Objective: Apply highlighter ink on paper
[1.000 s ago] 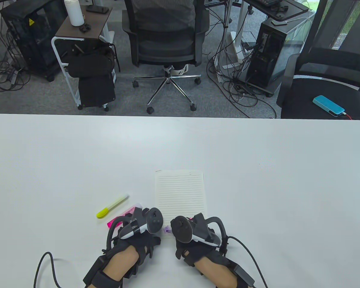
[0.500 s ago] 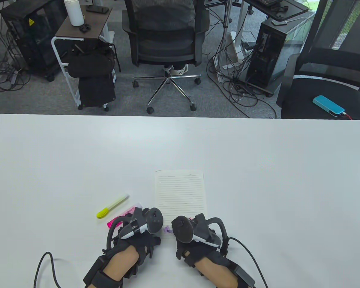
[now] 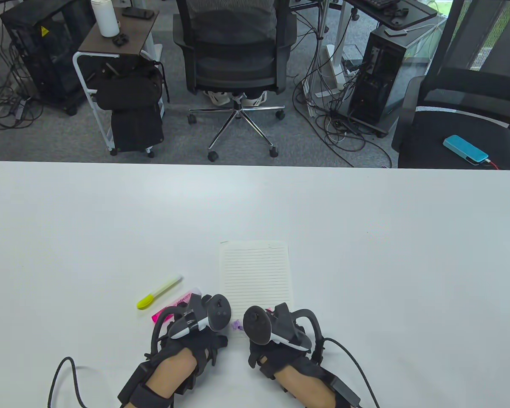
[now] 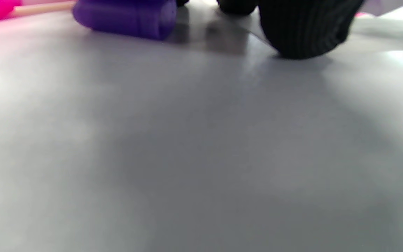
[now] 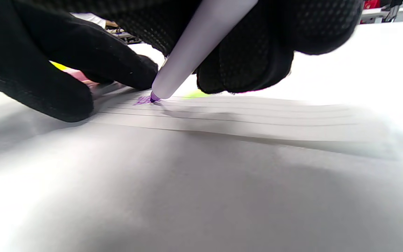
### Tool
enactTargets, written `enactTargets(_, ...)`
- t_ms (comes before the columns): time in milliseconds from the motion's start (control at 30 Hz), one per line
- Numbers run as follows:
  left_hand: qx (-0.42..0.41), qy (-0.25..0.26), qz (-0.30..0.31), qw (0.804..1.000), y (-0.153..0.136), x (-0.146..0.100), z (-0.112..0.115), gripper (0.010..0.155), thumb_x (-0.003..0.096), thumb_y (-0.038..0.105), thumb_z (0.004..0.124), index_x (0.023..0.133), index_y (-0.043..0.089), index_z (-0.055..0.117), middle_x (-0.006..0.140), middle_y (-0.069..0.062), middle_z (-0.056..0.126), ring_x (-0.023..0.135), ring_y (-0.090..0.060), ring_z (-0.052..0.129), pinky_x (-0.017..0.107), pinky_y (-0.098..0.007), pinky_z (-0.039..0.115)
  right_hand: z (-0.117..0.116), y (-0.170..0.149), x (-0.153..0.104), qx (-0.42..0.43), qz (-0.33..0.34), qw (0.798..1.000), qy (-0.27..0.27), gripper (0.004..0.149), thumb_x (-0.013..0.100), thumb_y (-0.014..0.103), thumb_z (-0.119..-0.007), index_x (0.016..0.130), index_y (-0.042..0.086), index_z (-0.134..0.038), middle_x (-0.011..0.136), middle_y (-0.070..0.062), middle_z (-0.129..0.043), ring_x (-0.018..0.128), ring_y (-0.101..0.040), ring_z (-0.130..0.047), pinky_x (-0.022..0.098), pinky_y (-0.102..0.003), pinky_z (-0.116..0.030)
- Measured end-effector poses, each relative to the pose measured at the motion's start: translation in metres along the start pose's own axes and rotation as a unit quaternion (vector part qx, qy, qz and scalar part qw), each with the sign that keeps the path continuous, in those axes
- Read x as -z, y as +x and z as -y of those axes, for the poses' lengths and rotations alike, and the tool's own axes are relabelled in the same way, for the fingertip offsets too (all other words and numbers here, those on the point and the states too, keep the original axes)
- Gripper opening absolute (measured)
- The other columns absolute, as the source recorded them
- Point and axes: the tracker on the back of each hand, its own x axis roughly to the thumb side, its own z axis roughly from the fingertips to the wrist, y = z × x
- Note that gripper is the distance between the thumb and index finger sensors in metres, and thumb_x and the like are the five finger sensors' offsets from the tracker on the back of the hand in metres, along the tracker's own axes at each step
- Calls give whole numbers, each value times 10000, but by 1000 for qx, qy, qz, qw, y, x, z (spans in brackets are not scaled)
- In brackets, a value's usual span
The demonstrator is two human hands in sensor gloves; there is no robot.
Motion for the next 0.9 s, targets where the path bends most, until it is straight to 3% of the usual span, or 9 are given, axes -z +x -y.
enactTargets(133,0,0,0,1000,0,0,0,755,406,532,770,1060,365,431,1140,-97,325,1008,-433,448,727,-657,351,-4,1,1,27,27,999,8,393,615,276,-713,991,167,-749,837,-167,-881,571,-378,-911,459,-527,-748)
enactTargets(333,0,0,0,1000,0,0,0,756,406,532,769,1061,365,430,1140,-98,323,1008,-433,448,728,-658,349,0,-1,0,3,-1,1000,3,391,613,273,-712,986,164,-754,831,-169,-885,565,-380,-913,453,-528,-749)
enactTargets(467,0,0,0,1000,0,0,0,755,407,532,769,1061,363,431,1140,-97,323,1008,-432,448,727,-657,352,-5,2,1,32,30,999,9,393,615,275,-711,991,168,-748,838,-168,-879,572,-379,-910,459,-528,-747)
enactTargets(633,0,0,0,1000,0,0,0,755,407,533,768,1061,364,431,1140,-97,322,1009,-431,447,727,-657,351,0,2,0,-6,-3,1000,1,393,613,273,-710,988,163,-751,830,-168,-886,565,-379,-913,452,-528,-749)
enactTargets(800,0,0,0,1000,0,0,0,756,406,532,769,1061,365,429,1140,-98,323,1008,-433,447,727,-657,351,-5,1,2,30,22,999,3,393,616,276,-709,993,171,-744,842,-170,-876,576,-381,-908,460,-529,-746)
enactTargets(900,0,0,0,1000,0,0,0,754,407,532,769,1060,365,431,1140,-96,322,1008,-431,447,728,-657,351,-3,0,2,13,0,1000,-3,394,617,277,-708,994,171,-744,843,-169,-876,577,-381,-910,459,-529,-746)
